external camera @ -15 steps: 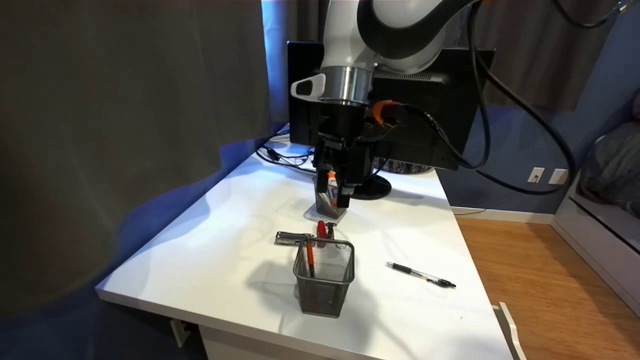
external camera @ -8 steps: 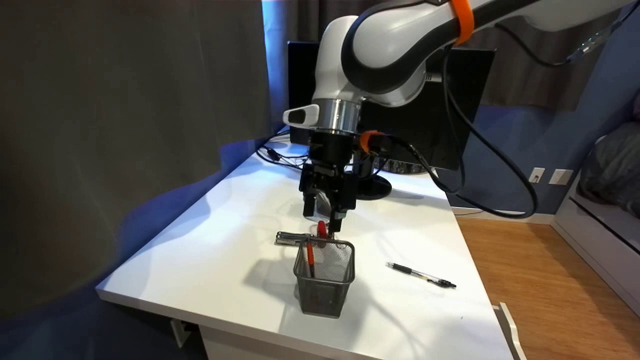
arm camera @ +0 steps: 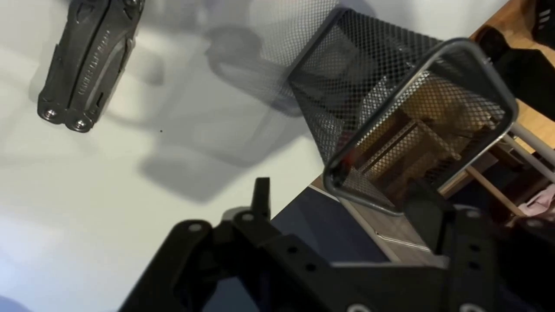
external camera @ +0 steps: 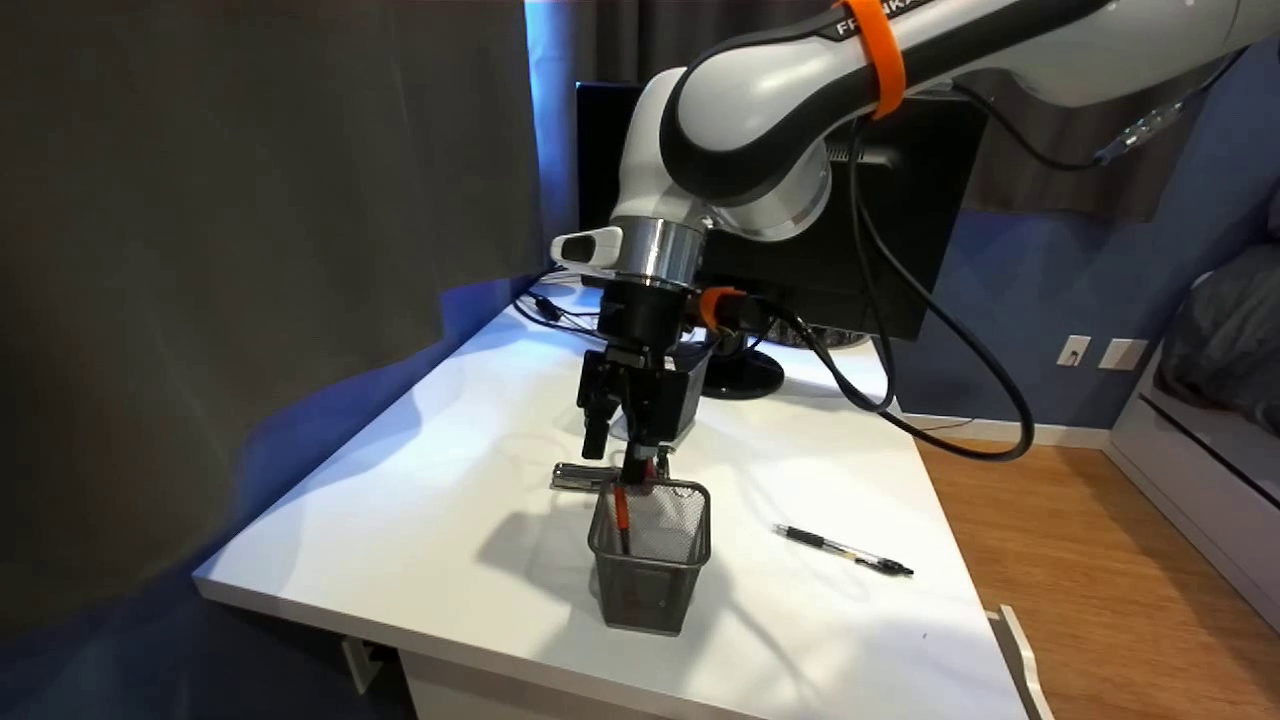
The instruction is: Put the black pen and orange pen on the table
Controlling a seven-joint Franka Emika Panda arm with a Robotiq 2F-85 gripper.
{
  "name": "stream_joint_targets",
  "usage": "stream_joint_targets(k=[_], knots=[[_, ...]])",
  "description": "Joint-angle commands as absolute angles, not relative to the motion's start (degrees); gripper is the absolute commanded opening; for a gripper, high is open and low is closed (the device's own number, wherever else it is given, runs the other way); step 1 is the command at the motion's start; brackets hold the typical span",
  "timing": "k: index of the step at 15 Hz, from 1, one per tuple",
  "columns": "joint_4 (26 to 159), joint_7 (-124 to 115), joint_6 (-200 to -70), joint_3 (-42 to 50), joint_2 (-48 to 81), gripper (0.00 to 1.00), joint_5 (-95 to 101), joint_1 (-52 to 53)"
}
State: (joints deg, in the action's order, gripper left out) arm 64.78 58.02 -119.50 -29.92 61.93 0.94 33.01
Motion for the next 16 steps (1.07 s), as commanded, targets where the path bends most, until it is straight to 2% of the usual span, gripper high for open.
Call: stream_joint_targets(k=[1,5,9,11,13,14,15,16], knots=[[61.0,58.8,-118.3,-30.7,64.3,0.50,0.2,33.5],[61.1,58.3,-117.9,-30.4,64.0,0.23,0.6,33.4],[61.5,58.2,-117.5,-30.4,63.6,0.13,0.5,33.2],[61.6,58.3,-117.1,-30.4,63.5,0.17,0.5,33.1],[61.6,58.2,-116.8,-30.4,63.3,0.14,0.5,33.1],[61.7,58.1,-116.6,-30.4,63.2,0.26,0.5,33.0],[61.8,58.1,-116.6,-30.4,63.0,0.43,0.6,33.0],[62.1,57.9,-116.6,-30.3,62.6,0.48,0.6,32.9]])
